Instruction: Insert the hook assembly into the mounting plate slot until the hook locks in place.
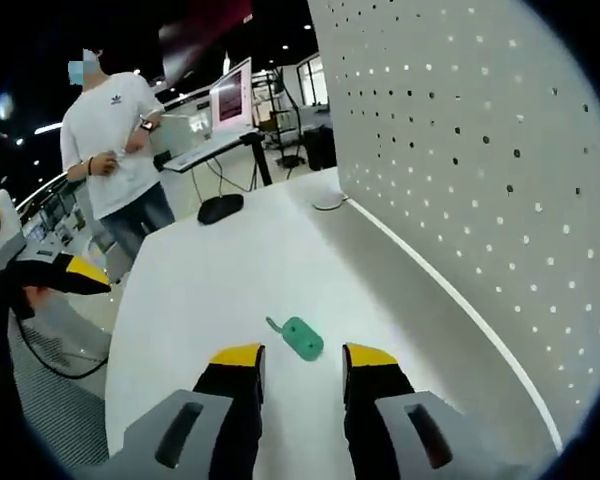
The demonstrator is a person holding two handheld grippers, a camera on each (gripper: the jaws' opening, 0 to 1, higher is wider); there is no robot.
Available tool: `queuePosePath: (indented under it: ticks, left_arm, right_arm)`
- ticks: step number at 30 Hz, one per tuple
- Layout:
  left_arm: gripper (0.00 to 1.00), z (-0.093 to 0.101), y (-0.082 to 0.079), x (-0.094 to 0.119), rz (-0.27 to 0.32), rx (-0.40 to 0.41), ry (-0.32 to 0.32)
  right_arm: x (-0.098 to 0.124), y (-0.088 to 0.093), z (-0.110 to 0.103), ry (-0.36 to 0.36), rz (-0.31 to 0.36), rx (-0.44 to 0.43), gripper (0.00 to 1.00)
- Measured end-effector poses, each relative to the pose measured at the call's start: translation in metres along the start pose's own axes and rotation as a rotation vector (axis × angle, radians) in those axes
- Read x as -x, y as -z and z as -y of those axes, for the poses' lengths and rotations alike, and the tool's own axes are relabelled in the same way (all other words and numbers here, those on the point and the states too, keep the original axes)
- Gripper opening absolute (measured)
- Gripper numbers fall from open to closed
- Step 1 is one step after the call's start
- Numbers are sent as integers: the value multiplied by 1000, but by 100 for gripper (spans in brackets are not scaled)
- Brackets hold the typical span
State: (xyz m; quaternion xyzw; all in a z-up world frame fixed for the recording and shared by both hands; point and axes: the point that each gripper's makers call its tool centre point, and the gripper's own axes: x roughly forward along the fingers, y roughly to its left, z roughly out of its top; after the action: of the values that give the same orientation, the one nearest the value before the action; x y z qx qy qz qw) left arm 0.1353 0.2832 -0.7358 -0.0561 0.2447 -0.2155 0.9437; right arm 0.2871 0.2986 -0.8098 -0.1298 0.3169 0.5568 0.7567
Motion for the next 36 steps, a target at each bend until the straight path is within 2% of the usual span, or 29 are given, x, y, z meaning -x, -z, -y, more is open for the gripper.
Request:
queuePosePath:
  ticks: [7,16,29,36]
  left_arm:
    - [100,-2,2,-1,-4,9,-3]
    - [99,-5,5,-1,-10,26,-9]
    - [97,-4,9,-3,-23,32,-7]
    - [96,-6,9,-3,-19,39,-13]
  right_arm:
    - [-14,6,10,-8,-28,-12,24]
    - [-26,13,12,-28,-56,-21,20]
    - [-34,18,10,-59,-76,-3,14]
    - [-35,19,7,-75,-75,-26,11]
